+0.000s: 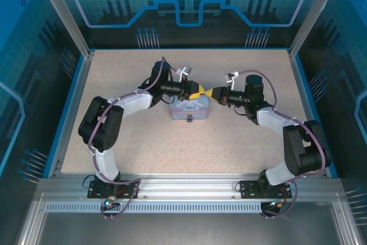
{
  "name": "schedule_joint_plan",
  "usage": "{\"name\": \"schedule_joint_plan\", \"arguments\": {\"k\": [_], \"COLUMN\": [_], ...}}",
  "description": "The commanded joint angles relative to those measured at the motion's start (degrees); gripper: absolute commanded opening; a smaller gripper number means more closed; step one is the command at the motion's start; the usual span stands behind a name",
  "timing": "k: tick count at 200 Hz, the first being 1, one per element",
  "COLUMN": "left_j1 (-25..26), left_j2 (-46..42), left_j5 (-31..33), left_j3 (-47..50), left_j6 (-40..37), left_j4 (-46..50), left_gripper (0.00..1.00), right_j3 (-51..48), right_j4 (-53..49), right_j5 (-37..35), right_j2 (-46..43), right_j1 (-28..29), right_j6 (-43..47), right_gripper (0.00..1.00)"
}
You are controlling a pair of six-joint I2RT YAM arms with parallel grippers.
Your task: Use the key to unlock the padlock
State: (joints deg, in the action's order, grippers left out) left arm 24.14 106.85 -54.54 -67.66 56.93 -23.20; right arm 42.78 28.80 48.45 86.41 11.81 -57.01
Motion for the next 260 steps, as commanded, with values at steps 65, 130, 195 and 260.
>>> {"name": "schedule_joint_plan", "arguments": {"k": [65, 130, 195, 260], "left_j1": [-0.9, 10.6, 12.5, 12.6], "left_j2": [-15.1, -19.4, -12.2, -1.5], "left_j5": [16.9, 40.1, 49.8, 51.1], "left_j3": [22.9, 32.7, 36.0, 31.2], "left_j6": [-1.9, -19.7, -28.0, -29.9], "left_j4": [-10.1, 1.2, -10.2, -18.1], "left_gripper": [0.69, 0.71, 0.71, 0.71], "right_j3": [-6.5, -4.4, -3.4, 0.6], "right_j4": [-1.3, -0.5, -0.4, -1.8], "right_j5": [-10.8, -20.2, -25.2, -26.0], "right_j2": [-3.0, 2.3, 6.8, 12.0], "right_j1": [1.3, 7.9, 9.8, 9.7], "right_j6": [-4.6, -9.4, -12.0, -11.7], "right_gripper": [0.0, 0.0, 0.0, 0.0]}}
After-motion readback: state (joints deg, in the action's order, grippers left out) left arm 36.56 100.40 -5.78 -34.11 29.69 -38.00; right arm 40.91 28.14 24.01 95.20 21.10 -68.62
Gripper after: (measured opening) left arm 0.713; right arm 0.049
